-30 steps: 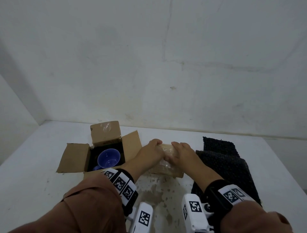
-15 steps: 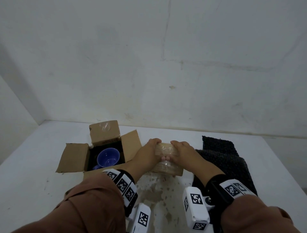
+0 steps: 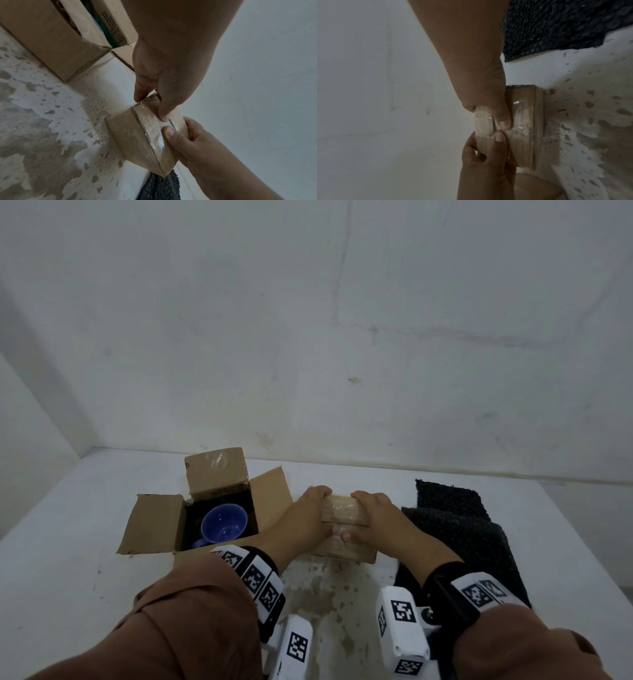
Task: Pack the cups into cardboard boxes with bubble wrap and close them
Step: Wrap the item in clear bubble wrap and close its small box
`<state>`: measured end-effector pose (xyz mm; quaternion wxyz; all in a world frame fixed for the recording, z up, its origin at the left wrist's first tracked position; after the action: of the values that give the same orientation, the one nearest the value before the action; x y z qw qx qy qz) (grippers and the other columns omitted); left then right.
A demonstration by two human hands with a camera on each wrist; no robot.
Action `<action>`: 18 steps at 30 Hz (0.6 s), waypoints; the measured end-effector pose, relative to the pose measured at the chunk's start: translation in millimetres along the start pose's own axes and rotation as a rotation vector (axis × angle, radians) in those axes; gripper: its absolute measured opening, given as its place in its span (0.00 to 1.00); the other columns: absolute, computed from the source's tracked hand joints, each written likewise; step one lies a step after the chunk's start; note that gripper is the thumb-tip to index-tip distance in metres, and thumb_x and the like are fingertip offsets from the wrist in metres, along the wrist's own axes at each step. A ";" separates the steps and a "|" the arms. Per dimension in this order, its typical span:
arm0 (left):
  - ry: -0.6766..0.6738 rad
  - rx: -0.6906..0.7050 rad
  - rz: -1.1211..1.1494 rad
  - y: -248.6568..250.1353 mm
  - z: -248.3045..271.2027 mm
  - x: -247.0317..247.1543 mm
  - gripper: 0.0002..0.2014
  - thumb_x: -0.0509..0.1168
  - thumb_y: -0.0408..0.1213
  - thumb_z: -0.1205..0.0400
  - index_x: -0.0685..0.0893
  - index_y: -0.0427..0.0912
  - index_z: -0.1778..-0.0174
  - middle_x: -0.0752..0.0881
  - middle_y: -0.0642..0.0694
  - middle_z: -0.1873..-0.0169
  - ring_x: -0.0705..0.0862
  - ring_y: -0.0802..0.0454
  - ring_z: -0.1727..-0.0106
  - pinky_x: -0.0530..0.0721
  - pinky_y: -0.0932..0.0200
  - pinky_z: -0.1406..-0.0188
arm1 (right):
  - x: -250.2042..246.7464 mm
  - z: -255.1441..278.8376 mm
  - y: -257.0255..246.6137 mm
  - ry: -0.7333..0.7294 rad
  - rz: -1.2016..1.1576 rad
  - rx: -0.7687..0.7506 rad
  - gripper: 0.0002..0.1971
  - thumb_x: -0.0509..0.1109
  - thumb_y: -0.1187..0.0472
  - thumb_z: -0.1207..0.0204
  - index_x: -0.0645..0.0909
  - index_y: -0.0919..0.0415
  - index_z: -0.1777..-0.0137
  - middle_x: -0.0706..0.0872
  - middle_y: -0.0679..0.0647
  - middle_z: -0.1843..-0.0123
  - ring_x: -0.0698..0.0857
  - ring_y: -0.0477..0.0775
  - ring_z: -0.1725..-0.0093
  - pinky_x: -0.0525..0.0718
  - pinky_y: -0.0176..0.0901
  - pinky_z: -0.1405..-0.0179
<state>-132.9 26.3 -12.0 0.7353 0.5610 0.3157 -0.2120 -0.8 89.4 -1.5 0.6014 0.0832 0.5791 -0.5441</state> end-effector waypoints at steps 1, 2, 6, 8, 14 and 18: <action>-0.007 0.004 -0.007 -0.9 0.1 0.8 0.35 0.71 0.37 0.24 0.63 0.46 0.23 0.73 0.45 0.30 0.76 0.48 0.36 0.72 0.62 0.44 | -0.1 -0.1 -0.8 -0.006 0.015 -0.004 0.41 0.75 0.51 0.30 0.57 0.50 0.21 0.64 0.57 0.25 0.72 0.57 0.31 0.74 0.44 0.36; -0.013 0.011 -0.014 -1.7 0.6 1.4 0.35 0.71 0.37 0.24 0.62 0.46 0.23 0.72 0.45 0.30 0.77 0.47 0.35 0.73 0.61 0.44 | -0.6 0.5 -1.1 -0.016 0.032 -0.010 0.41 0.75 0.52 0.29 0.57 0.51 0.20 0.64 0.58 0.25 0.72 0.57 0.30 0.73 0.43 0.36; -0.044 0.021 -0.030 -4.6 1.1 2.4 0.37 0.71 0.36 0.24 0.60 0.47 0.22 0.69 0.43 0.26 0.74 0.45 0.30 0.75 0.58 0.39 | -4.4 2.9 0.6 -0.043 0.055 -0.020 0.39 0.73 0.55 0.27 0.56 0.51 0.20 0.63 0.59 0.23 0.71 0.58 0.28 0.71 0.42 0.34; -0.079 0.007 -0.027 -6.8 0.9 4.0 0.39 0.72 0.36 0.25 0.58 0.48 0.21 0.64 0.41 0.22 0.70 0.43 0.24 0.73 0.54 0.33 | -3.1 3.4 0.1 -0.043 0.046 -0.017 0.39 0.73 0.53 0.27 0.56 0.51 0.20 0.63 0.58 0.23 0.71 0.58 0.27 0.71 0.43 0.34; -0.057 0.013 0.013 -6.2 2.3 4.2 0.37 0.70 0.31 0.26 0.61 0.48 0.23 0.69 0.44 0.27 0.76 0.48 0.37 0.74 0.62 0.47 | 3.3 1.1 -0.7 0.144 -0.008 0.052 0.35 0.74 0.48 0.31 0.66 0.49 0.24 0.70 0.57 0.27 0.74 0.56 0.31 0.74 0.43 0.37; -0.001 0.012 0.051 -7.8 5.3 5.3 0.32 0.67 0.30 0.25 0.64 0.48 0.26 0.73 0.44 0.33 0.77 0.50 0.43 0.76 0.61 0.52 | 4.3 4.1 -1.1 0.186 0.010 0.055 0.34 0.75 0.50 0.33 0.69 0.49 0.26 0.74 0.56 0.28 0.74 0.56 0.30 0.73 0.44 0.35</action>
<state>-133.1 19.3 -20.2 0.7372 0.5731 0.2998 -0.1955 -0.3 83.6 -3.0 0.5452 0.1527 0.6167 -0.5469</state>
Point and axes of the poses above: each hand's wrist, its own z-axis away from the middle knuckle, its own x-axis out of the palm, y = z × x, the point moved 5 cm from there along -z, towards the middle knuckle
